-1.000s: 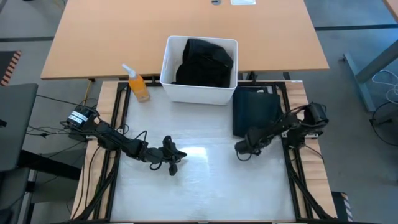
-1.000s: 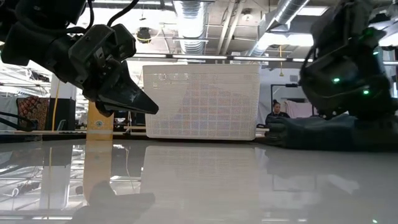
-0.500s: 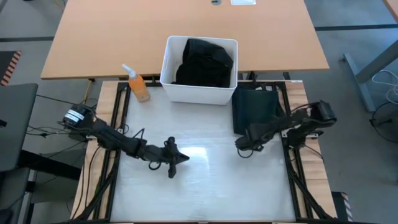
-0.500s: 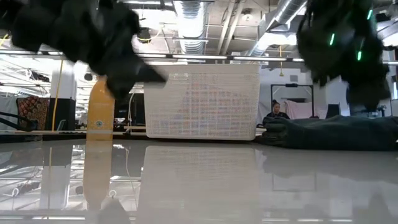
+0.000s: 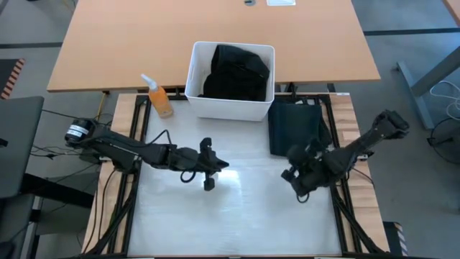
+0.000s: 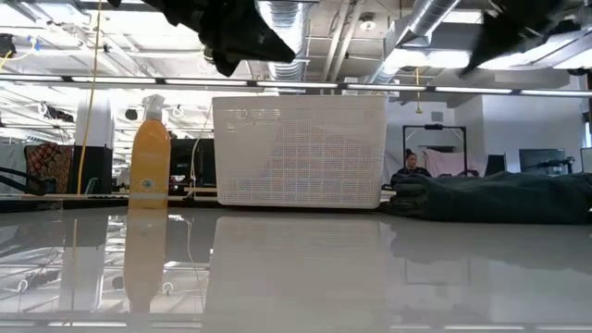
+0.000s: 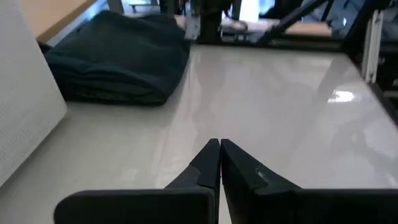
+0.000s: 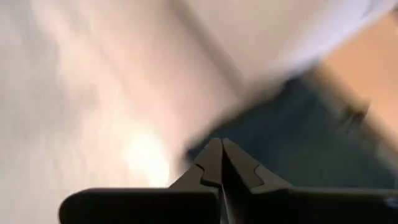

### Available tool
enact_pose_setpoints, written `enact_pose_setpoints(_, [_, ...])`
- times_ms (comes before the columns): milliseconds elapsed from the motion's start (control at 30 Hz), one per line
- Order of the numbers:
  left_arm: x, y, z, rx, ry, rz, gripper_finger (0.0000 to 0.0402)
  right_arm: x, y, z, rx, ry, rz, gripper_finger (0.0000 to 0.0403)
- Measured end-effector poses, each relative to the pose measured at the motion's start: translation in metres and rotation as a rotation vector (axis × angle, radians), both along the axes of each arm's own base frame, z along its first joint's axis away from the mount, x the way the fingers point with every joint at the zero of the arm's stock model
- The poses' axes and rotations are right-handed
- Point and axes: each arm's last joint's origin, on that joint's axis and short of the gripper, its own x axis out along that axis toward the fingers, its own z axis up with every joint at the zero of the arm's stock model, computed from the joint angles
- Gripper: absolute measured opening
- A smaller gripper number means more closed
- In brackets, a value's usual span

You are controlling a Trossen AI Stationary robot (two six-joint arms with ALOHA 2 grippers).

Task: Fold laundry
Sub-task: Remove the black shorts from the white bin

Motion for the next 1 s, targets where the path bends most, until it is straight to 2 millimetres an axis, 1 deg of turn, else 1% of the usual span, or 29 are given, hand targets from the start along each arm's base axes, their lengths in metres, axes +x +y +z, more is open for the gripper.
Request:
enact_pose_setpoints(67, [-0.001, 0.000, -0.002, 0.016, 0.004, -0.006, 0.0000, 0.005, -0.008, 0.010, -0.098, -0.088, -0.016, 0.0023])
enact_pose_setpoints(100, [-0.001, 0.000, -0.004, 0.022, -0.002, -0.008, 0.0000, 0.009, -0.015, 0.015, -0.136, -0.111, -0.034, 0.0023])
enact_pose_setpoints(200, [-0.005, 0.001, -0.014, 0.035, -0.020, -0.015, 0.0000, 0.027, -0.046, 0.029, -0.216, -0.111, -0.082, 0.0021])
enact_pose_setpoints(267, [-0.007, 0.002, -0.019, 0.030, -0.044, -0.013, 0.0000, 0.042, -0.073, 0.040, -0.247, -0.099, -0.077, 0.0022])
enact_pose_setpoints(300, [-0.008, 0.003, -0.022, 0.028, -0.052, -0.011, 0.0000, 0.050, -0.088, 0.047, -0.250, -0.115, -0.043, 0.0024])
enact_pose_setpoints(367, [-0.011, 0.004, -0.029, 0.029, -0.046, -0.009, 0.0000, 0.061, -0.118, 0.062, -0.254, -0.206, 0.055, 0.0028])
enact_pose_setpoints(433, [-0.013, 0.004, -0.033, 0.030, -0.043, -0.008, 0.0000, 0.067, -0.149, 0.074, -0.276, -0.334, 0.113, 0.0030])
enact_pose_setpoints(500, [-0.014, 0.005, -0.036, 0.026, -0.048, -0.006, 0.0000, 0.066, -0.181, 0.082, -0.310, -0.377, 0.096, 0.0030])
enact_pose_setpoints(600, [-0.017, 0.005, -0.042, 0.026, -0.040, -0.006, 0.0000, 0.065, -0.228, 0.080, -0.286, -0.377, -0.049, 0.0031])
enact_pose_setpoints(700, [-0.016, 0.006, -0.040, 0.023, -0.061, -0.004, 0.0000, 0.071, -0.271, 0.067, -0.224, -0.326, -0.094, 0.0042])
enact_pose_setpoints(800, [-0.016, 0.007, -0.040, 0.038, -0.059, -0.007, 0.0000, 0.090, -0.304, 0.058, -0.212, -0.274, -0.062, 0.0069])
enact_pose_setpoints(900, [-0.015, 0.010, -0.039, 0.049, -0.068, -0.001, 0.0000, 0.112, -0.331, 0.057, -0.247, -0.196, -0.050, 0.0107])
enact_pose_setpoints(1000, [-0.015, 0.013, -0.039, 0.049, -0.063, 0.008, 0.0000, 0.132, -0.359, 0.058, -0.253, -0.121, -0.045, 0.0155])
